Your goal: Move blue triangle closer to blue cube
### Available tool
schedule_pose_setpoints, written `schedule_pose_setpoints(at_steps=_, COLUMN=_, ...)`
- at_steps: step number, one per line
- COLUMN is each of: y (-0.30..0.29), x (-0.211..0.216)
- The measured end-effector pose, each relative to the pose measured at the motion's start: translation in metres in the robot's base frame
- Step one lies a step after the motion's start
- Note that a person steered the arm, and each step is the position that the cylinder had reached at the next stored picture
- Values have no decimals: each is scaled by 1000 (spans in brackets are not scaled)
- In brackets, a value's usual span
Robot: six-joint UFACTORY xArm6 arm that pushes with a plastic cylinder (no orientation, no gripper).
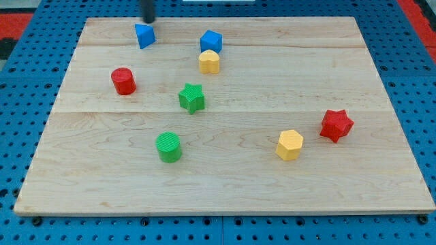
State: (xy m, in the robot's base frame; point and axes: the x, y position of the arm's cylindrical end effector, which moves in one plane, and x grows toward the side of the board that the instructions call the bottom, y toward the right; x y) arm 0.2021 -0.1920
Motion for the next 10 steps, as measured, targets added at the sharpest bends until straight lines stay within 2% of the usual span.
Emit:
schedule_pose_setpoints(at_steps=1, y=-20, x=34)
schedule_pose_setpoints(at_steps=2, y=34, x=28)
schedule_pose_setpoints(at_steps=3, y=27, x=46)
schedule_pose_setpoints(at_steps=6, y=69, x=82)
schedule_pose_setpoints(at_steps=7, y=79, x=43)
schedule_pose_setpoints(at_steps=8, y=68, x=58)
schedule_pose_setpoints(at_steps=9, y=85, x=42)
schedule_pose_setpoints(at_steps=10, y=69, x=31)
